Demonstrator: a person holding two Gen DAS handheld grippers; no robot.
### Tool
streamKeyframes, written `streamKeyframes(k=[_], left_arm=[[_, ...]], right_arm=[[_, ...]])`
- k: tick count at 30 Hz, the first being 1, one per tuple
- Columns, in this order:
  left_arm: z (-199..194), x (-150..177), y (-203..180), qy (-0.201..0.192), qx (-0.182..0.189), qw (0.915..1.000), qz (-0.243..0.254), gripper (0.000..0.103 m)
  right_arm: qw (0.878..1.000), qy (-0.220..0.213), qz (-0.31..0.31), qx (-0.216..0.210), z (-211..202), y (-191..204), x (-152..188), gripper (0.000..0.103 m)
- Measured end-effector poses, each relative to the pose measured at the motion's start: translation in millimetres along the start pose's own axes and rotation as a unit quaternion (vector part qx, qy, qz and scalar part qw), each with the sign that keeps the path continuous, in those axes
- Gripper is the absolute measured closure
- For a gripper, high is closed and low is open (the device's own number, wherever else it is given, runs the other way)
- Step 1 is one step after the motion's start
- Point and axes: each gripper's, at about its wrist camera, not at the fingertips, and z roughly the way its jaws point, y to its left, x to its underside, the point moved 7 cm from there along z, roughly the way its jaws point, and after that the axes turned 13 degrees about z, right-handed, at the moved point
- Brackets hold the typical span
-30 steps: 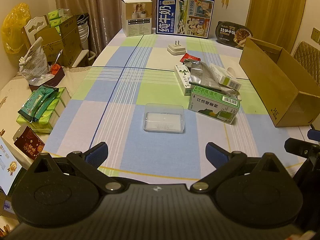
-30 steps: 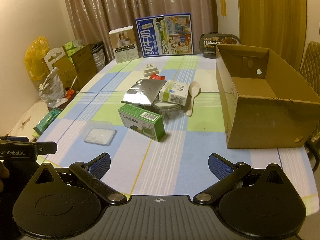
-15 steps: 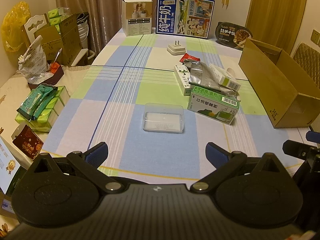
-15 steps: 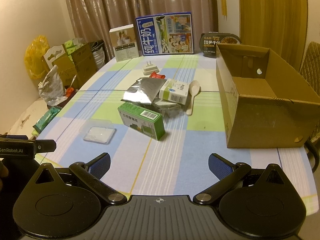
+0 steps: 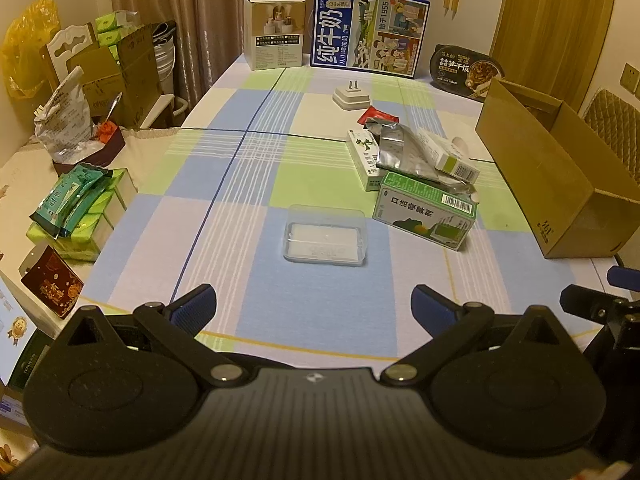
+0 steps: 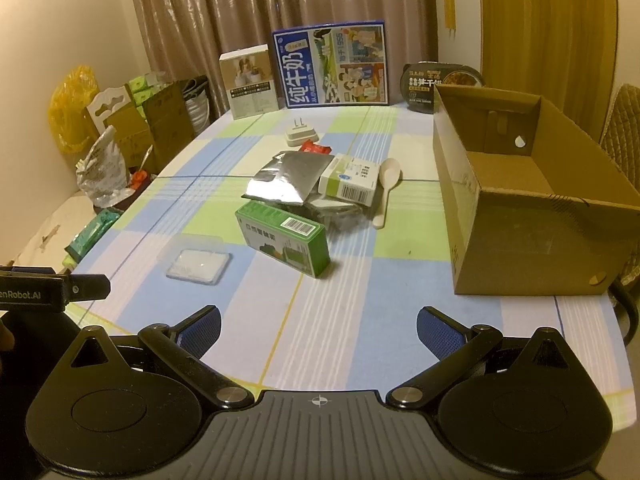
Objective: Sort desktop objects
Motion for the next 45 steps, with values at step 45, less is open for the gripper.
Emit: streamKeyframes(k=[45], left_arm=[[25.0, -62.4, -5.4, -0.074, 0.077, 0.9566, 0.271, 0.001]], right_arm=[[0.988, -0.007, -0.147, -0.052, 29.0, 27.6, -32.9, 0.002]])
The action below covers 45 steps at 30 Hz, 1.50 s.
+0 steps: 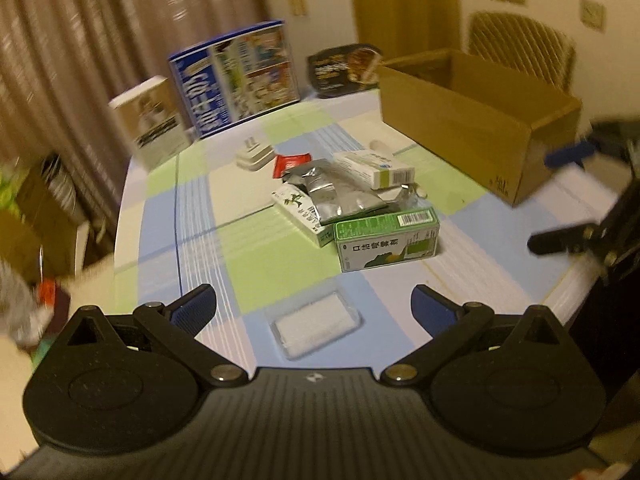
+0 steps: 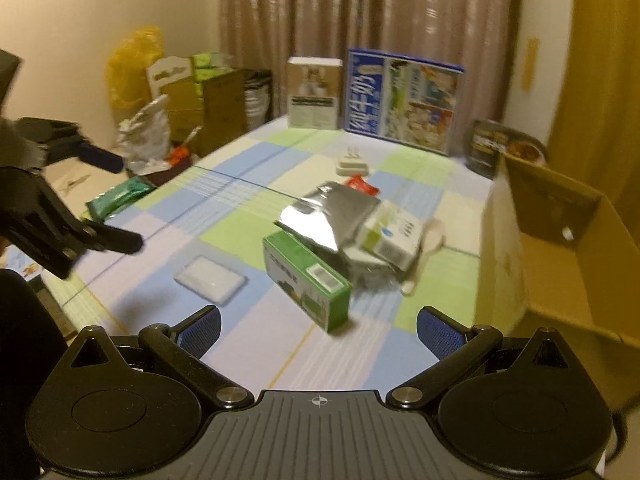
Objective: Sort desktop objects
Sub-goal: 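Grasp the green-and-white medicine box with the right tool while the left tool grasps the clear plastic tray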
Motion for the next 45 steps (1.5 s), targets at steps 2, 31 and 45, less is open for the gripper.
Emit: streamKeyframes(k=[2, 31, 45], left_arm=[[11.5, 0.6, -1.4, 0.0, 0.008, 0.9995, 0.03, 0.001], [148.1, 36.9, -12.1, 0.089, 0.19, 0.9338, 0.29, 0.028], [157.2, 34.4, -15.4, 0.131, 0.198, 0.9493, 0.206, 0.048]], right_arm=[[1.0, -0.005, -0.013, -0.013, 6.9, 0.0, -2.4, 0.002], [0.948, 0.201, -0.232, -0.084, 172.9, 2.0, -18.1, 0.034], [0.951, 0.235, -0.193, -0.059, 174.3, -6.4, -12.5, 0.076]])
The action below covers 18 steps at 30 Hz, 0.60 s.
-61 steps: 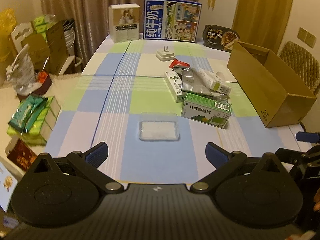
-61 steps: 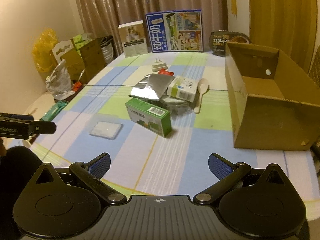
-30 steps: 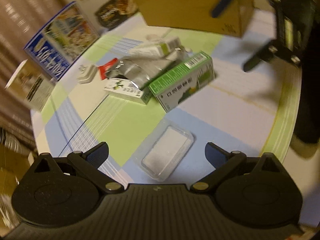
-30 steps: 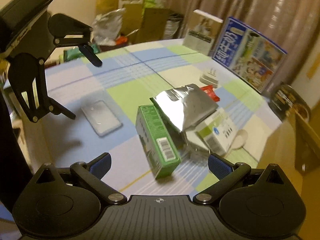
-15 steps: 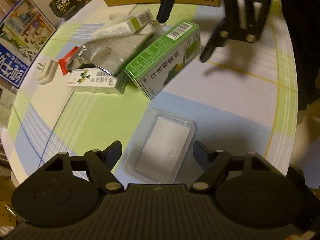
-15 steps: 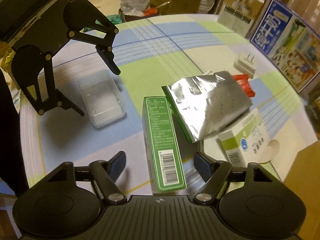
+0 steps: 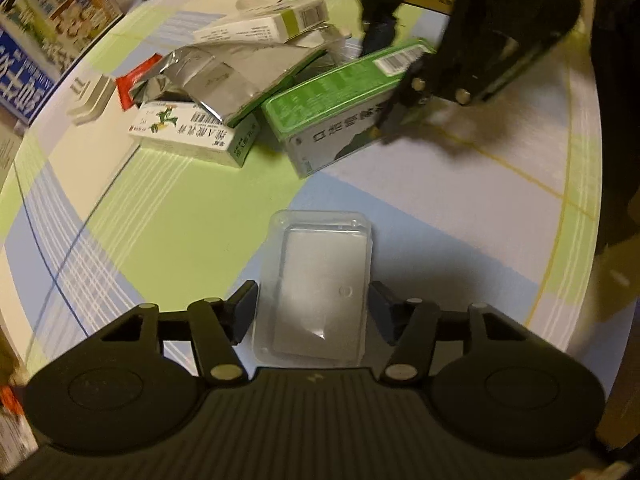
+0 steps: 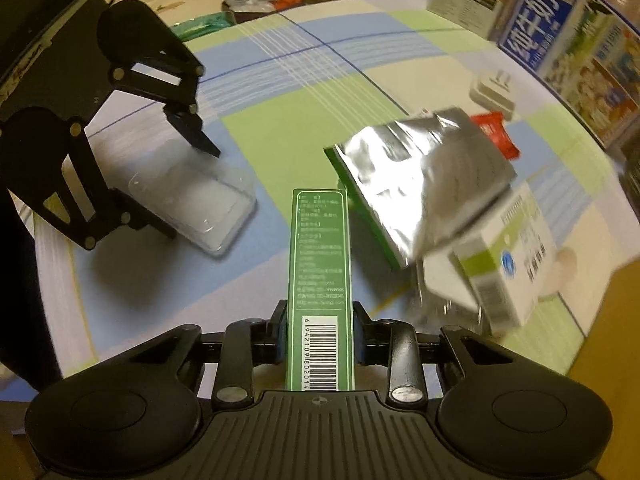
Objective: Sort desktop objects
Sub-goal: 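Grasp the green-and-white medicine box with the right tool while the left tool grasps the clear plastic tray, then carry the green box with the right tool while the left tool carries the tray toward the cardboard box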
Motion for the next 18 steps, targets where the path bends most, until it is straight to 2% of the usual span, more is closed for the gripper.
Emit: streamKeyframes(k=[4, 7, 12, 18], left_arm=[[-4.3, -4.9, -7.4, 0.007, -0.004, 0.9987, -0.05, 0.05], [-8.3, -12.3, -19.4, 0.004, 0.0, 0.9963, -0.085, 0.05], [-16.6, -26.3, -43.8, -0.008, -0.002, 0.9913, -0.132, 0.05], [-20.3, -42.1, -63.4, -0.023, -0.017, 0.9841, -0.175, 0.05]], right_arm=[[0.997, -0.003, 0.083, 0.004, -17.9, -15.5, 17.0, 0.076], [0.987, -0.009, 0.158, 0.003, -33.6, -21.4, 36.4, 0.076], [0.97, -0.03, 0.241, 0.014, -53.9, -20.9, 69.1, 0.075], [0.963, -0.047, 0.263, 0.022, -61.9, -15.3, 93.2, 0.075]])
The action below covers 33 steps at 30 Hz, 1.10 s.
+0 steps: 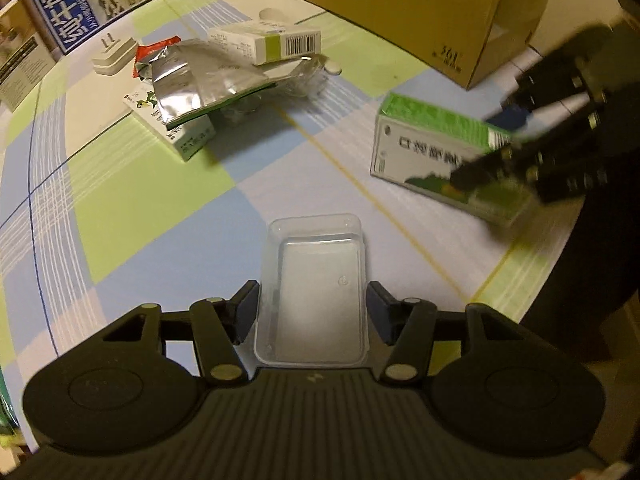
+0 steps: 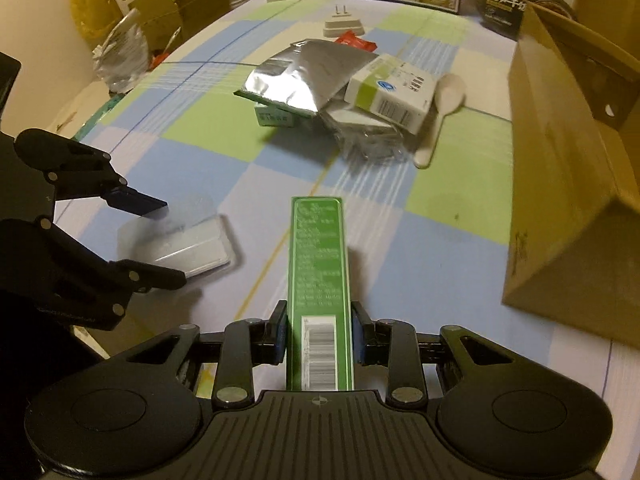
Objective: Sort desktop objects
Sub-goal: 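Carry the green box with the right tool while the left tool carries the tray toward the cardboard box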
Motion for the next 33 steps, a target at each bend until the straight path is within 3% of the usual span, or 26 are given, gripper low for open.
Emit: streamKeyframes(k=[5, 9, 14, 20, 26, 27, 29, 33], left_arm=[[-1.5, -3.4, -13.0, -0.014, -0.004, 0.9996, -0.026, 0.05], [-1.1, -2.3, -11.7, -0.026, -0.003, 0.9974, -0.067, 0.05], [2.8, 0.2, -10.5, -0.039, -0.015, 0.9944, -0.097, 0.05], [10.4, -1.2, -15.7, -0.04, -0.037, 0.9944, -0.09, 0.05], [10.0, -0.5, -15.3, -0.044, -0.056, 0.9908, -0.115, 0.051], [9.7, -0.2, -15.9, -0.043, -0.061, 0.9904, -0.116, 0.052], [8.8, 0.6, -17.0, -0.043, -0.065, 0.9895, -0.122, 0.052], [6.3, 3.3, -17.2, -0.045, -0.065, 0.987, -0.14, 0.052]], right_arm=[[1.0, -0.009, 0.009, -0.006, 1.5, -3.3, 8.3, 0.071], [1.0, -0.021, 0.013, -0.005, 3.4, -4.3, 7.5, 0.061], [0.999, -0.035, 0.008, -0.006, 7.8, -2.3, 8.6, 0.06], [0.999, -0.046, -0.003, -0.003, 12.0, -1.2, 12.0, 0.06], [0.999, -0.051, -0.007, 0.0, 17.3, 0.3, 11.4, 0.06], [0.999, -0.051, -0.007, 0.0, 18.1, 0.8, 11.3, 0.061], [0.999, -0.05, -0.012, 0.004, 18.6, 1.0, 10.9, 0.075], [0.998, -0.061, -0.016, 0.014, 16.0, -0.6, 11.5, 0.075]])
